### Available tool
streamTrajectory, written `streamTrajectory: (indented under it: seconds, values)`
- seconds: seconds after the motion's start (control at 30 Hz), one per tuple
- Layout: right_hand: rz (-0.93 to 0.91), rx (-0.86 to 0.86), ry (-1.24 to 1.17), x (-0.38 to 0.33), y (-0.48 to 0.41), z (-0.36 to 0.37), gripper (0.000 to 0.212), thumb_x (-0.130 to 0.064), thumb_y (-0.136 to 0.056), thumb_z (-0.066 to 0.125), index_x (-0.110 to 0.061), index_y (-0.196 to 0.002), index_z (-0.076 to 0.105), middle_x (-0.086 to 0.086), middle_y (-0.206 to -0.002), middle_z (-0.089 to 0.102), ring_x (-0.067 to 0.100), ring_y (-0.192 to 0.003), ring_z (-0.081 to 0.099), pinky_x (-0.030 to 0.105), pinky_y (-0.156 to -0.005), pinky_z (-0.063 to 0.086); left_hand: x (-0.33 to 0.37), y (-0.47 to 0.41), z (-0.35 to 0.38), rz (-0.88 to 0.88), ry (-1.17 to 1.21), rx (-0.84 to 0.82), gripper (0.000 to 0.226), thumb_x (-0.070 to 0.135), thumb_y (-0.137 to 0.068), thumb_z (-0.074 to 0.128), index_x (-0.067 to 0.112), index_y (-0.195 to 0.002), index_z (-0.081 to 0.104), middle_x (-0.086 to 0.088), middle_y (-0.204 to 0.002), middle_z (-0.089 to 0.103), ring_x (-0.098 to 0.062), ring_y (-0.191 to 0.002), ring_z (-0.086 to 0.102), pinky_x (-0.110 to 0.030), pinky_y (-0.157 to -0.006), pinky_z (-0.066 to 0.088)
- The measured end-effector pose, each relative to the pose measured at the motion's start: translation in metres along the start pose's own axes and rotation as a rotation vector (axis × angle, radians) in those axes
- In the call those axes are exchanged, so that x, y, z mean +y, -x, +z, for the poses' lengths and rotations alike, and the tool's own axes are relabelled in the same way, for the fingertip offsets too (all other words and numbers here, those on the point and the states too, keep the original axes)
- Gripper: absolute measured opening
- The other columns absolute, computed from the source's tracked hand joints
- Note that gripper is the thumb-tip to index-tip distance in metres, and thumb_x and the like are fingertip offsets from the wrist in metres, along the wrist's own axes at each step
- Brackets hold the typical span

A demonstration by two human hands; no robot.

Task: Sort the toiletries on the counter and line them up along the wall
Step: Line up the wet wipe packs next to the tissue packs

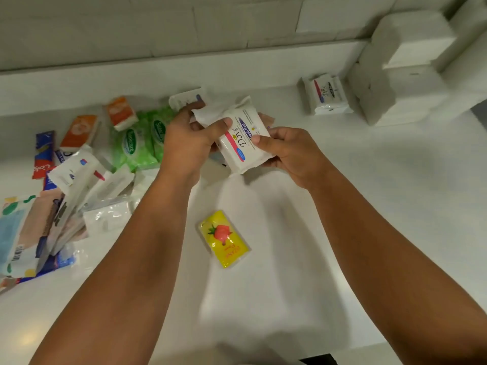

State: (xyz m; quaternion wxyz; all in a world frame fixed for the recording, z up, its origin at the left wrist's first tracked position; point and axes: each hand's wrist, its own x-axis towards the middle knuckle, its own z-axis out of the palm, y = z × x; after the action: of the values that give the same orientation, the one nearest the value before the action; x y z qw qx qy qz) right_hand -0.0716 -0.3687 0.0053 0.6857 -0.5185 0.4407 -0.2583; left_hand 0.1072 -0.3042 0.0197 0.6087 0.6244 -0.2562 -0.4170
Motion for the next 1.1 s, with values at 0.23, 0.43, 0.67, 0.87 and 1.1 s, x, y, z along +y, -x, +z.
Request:
streamTrajectory:
  seconds: [0.23, 0.43, 0.67, 0.87, 1.1]
  values:
    - [-0.005, 0.153, -0.046, 0.016, 0.013, -0.072, 0.032, -0.010, -0.087, 0.071, -0.004, -0.114, 0.053, 0.009, -0.107, 0.073, 0.025, -0.096, 0.072, 0.048, -0.087, 0.058, -0.028, 0.011, 0.100, -0.077, 0.001, 0.001, 0.030, 0.016, -0.087, 0.077, 0.001, -0.111, 0.068, -0.012, -0.099, 0.077, -0.027, -0.087, 0.076, -0.036, -0.069, 0.061]
    - [0.018, 0.336, 0.134, 0.037, 0.008, -0.136, 0.023, -0.027, -0.087, 0.070, -0.013, -0.101, 0.059, 0.004, -0.103, 0.073, 0.020, -0.091, 0.073, 0.047, -0.080, 0.060, -0.065, 0.005, 0.160, -0.181, -0.214, -0.112, 0.029, 0.014, -0.093, 0.066, 0.005, -0.121, 0.061, -0.012, -0.105, 0.076, -0.023, -0.086, 0.076, -0.040, -0.073, 0.064]
    - [-0.078, 0.483, 0.619, 0.041, 0.008, -0.180, 0.028, -0.027, -0.094, 0.060, 0.000, -0.090, 0.061, 0.007, -0.098, 0.073, 0.024, -0.089, 0.069, 0.037, -0.072, 0.056, -0.090, 0.002, 0.202, -0.233, -0.265, -0.063, 0.019, 0.014, -0.093, 0.070, 0.012, -0.111, 0.063, -0.008, -0.106, 0.074, -0.021, -0.088, 0.075, -0.031, -0.062, 0.063]
    - [-0.077, 0.478, 0.746, 0.042, -0.003, -0.197, 0.026, -0.027, -0.095, 0.058, -0.002, -0.102, 0.065, 0.007, -0.108, 0.072, 0.023, -0.095, 0.067, 0.017, -0.058, 0.042, -0.099, -0.006, 0.225, -0.086, -0.410, 0.024, 0.013, 0.026, -0.087, 0.076, 0.022, -0.096, 0.069, 0.005, -0.091, 0.074, -0.016, -0.086, 0.075, -0.040, -0.080, 0.062]
    - [-0.090, 0.435, 0.715, 0.033, -0.015, -0.201, 0.025, -0.027, -0.097, 0.056, -0.011, -0.113, 0.067, 0.005, -0.120, 0.069, 0.021, -0.104, 0.068, 0.005, -0.054, 0.037, -0.098, -0.012, 0.236, 0.035, -0.592, 0.078, 0.017, 0.026, -0.092, 0.071, 0.012, -0.102, 0.073, 0.002, -0.094, 0.074, -0.013, -0.084, 0.071, -0.017, -0.069, 0.054]
